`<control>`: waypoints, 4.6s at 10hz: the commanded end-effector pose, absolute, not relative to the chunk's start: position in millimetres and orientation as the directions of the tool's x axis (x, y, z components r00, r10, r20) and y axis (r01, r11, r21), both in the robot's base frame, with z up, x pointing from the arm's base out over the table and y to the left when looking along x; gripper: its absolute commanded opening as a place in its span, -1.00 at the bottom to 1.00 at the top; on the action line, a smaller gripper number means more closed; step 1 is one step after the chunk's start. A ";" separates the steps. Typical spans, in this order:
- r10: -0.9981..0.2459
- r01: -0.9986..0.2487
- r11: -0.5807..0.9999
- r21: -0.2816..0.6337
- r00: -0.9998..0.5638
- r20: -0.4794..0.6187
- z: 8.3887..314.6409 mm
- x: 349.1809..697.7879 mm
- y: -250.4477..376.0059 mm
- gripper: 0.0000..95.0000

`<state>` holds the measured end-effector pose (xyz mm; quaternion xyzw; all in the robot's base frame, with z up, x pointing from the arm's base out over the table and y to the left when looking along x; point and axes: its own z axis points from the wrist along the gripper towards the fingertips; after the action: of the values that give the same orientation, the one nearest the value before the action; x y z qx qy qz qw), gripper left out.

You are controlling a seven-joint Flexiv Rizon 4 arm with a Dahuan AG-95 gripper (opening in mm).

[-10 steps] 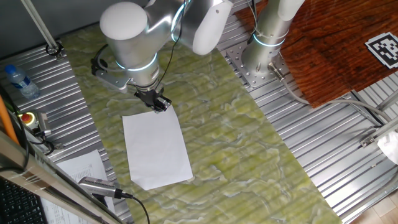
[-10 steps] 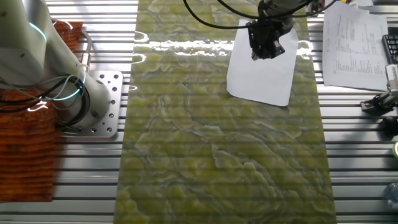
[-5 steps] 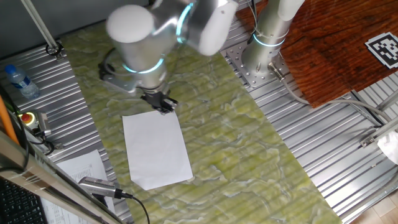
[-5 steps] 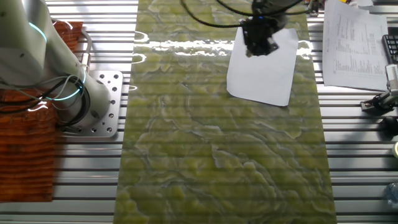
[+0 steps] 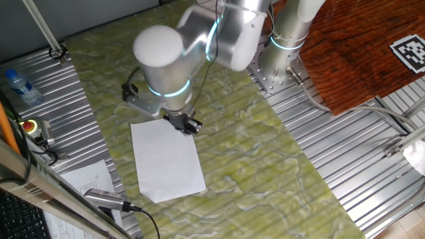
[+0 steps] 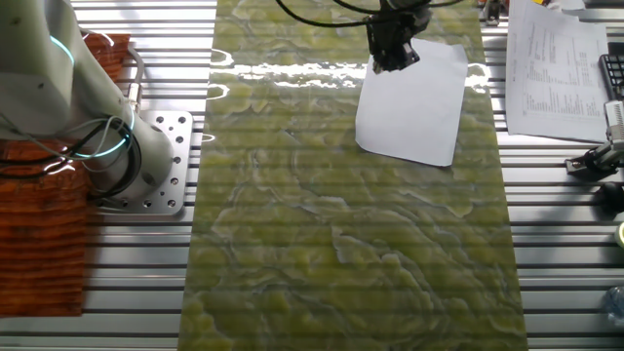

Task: Flip over and spread out the paper that is laid flat on the table

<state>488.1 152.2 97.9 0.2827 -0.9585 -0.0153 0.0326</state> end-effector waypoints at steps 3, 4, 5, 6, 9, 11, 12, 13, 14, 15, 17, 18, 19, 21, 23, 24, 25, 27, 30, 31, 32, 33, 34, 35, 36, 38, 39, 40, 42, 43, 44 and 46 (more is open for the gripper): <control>-0.557 -0.564 0.825 -0.029 -0.822 0.124 92.7 496.1 158.1 -1.00; -0.558 -0.565 0.825 -0.019 -0.820 0.128 92.7 496.1 158.1 -1.00; -0.594 -0.601 0.799 -0.015 -0.794 0.128 92.7 496.1 158.1 -1.00; -0.632 -0.638 0.770 -0.011 -0.765 0.124 92.7 496.1 158.1 -1.00; -0.717 -0.724 0.690 -0.010 -0.685 0.129 95.3 502.2 160.9 -1.00; -0.733 -0.739 0.674 -0.018 -0.671 0.111 99.6 519.2 168.6 -1.00; -0.753 -0.757 0.653 -0.019 -0.652 0.091 99.2 531.9 173.5 -1.00; -0.780 -0.781 0.625 -0.018 -0.625 0.042 96.7 546.1 181.3 -1.00; -0.787 -0.787 0.617 0.004 -0.617 -0.010 93.9 552.7 186.0 -1.00; -0.790 -0.790 0.613 0.008 -0.612 -0.032 91.5 558.1 189.9 -1.00; -0.819 -0.819 0.573 0.004 -0.573 -0.030 87.1 569.8 193.9 -1.00; -0.830 -0.830 0.557 0.007 -0.557 -0.043 83.2 578.2 195.2 -1.00; -0.830 -0.831 0.556 0.014 -0.556 -0.051 82.2 580.1 195.6 -1.00; -0.853 -0.855 0.519 0.013 -0.519 -0.048 82.2 580.1 195.6 -1.00; -0.882 -0.883 0.470 0.001 -0.470 -0.028 82.2 580.1 195.6 -1.00; -0.887 -0.887 0.462 -0.003 -0.461 -0.025 82.2 580.1 195.6 -1.00; -0.891 -0.892 0.452 -0.003 -0.452 -0.032 82.2 580.1 195.6 -1.00; -0.921 -0.923 0.384 0.002 -0.384 -0.061 83.4 596.0 203.8 -0.60; -0.920 -0.922 0.386 0.005 -0.386 -0.062 83.9 618.0 214.3 -0.60; -0.925 -0.926 0.376 0.001 -0.376 -0.052 85.8 619.8 215.2 -0.60; -0.921 -0.922 0.387 0.004 -0.387 -0.056 86.0 619.9 215.4 -0.60; -0.918 -0.920 0.392 0.005 -0.392 -0.059 86.3 619.9 215.3 -0.60; -0.917 -0.918 0.395 0.015 -0.396 -0.056 87.3 619.6 215.0 -0.60; -0.916 -0.916 0.399 0.032 -0.400 -0.022 87.3 619.6 215.0 -0.60; -0.910 -0.910 0.414 0.038 -0.414 0.018 87.3 619.6 215.0 -0.60; -0.901 -0.900 0.435 0.043 -0.434 0.020 87.3 619.6 215.0 -0.60; -0.898 -0.898 0.439 0.041 -0.438 0.024 87.3 619.6 215.0 -0.60; -0.900 -0.900 0.435 0.039 -0.435 0.016 87.3 619.6 215.0 -0.60; -0.911 -0.912 0.409 0.041 -0.411 -0.045 77.5 621.5 213.6 -0.60; -0.921 -0.923 0.385 0.016 -0.385 -0.067 66.4 623.0 212.3 -0.60; -0.921 -0.924 0.381 0.000 -0.380 -0.089 54.1 625.0 212.2 -0.60; -0.920 -0.926 0.378 0.003 -0.376 -0.111 44.8 631.8 216.3 -0.60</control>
<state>631.2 215.1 47.3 0.5547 -0.8305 -0.0302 -0.0411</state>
